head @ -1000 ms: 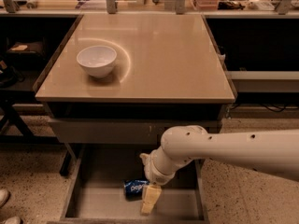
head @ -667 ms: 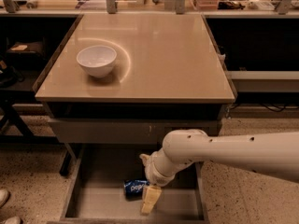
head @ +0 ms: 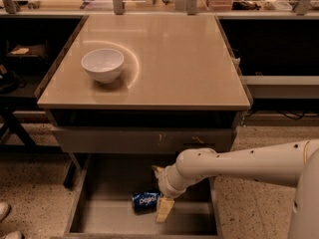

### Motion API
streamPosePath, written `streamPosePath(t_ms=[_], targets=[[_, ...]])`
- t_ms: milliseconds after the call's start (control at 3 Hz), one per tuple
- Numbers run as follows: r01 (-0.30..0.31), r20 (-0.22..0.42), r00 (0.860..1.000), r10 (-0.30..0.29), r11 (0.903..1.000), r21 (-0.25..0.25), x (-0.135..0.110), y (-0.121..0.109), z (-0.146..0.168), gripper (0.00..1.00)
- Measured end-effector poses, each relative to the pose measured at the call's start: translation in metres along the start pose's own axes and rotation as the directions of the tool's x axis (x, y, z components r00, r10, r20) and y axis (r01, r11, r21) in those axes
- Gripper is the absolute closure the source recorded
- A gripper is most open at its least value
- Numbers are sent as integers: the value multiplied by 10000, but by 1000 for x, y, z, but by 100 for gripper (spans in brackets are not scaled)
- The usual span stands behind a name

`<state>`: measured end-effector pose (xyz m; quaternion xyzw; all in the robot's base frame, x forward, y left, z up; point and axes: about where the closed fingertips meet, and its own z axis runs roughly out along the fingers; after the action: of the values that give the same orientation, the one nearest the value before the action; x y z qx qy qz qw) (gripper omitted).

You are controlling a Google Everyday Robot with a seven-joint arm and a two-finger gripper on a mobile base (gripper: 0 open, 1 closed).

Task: Pick pepsi can from middle drawer and place on counter

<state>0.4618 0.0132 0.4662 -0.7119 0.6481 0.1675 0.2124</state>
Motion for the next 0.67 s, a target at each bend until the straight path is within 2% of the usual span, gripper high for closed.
streamPosePath(t_ms=[667], targets=[[-61, 172, 9998, 63, 9999, -134, 2, 4, 9, 0]])
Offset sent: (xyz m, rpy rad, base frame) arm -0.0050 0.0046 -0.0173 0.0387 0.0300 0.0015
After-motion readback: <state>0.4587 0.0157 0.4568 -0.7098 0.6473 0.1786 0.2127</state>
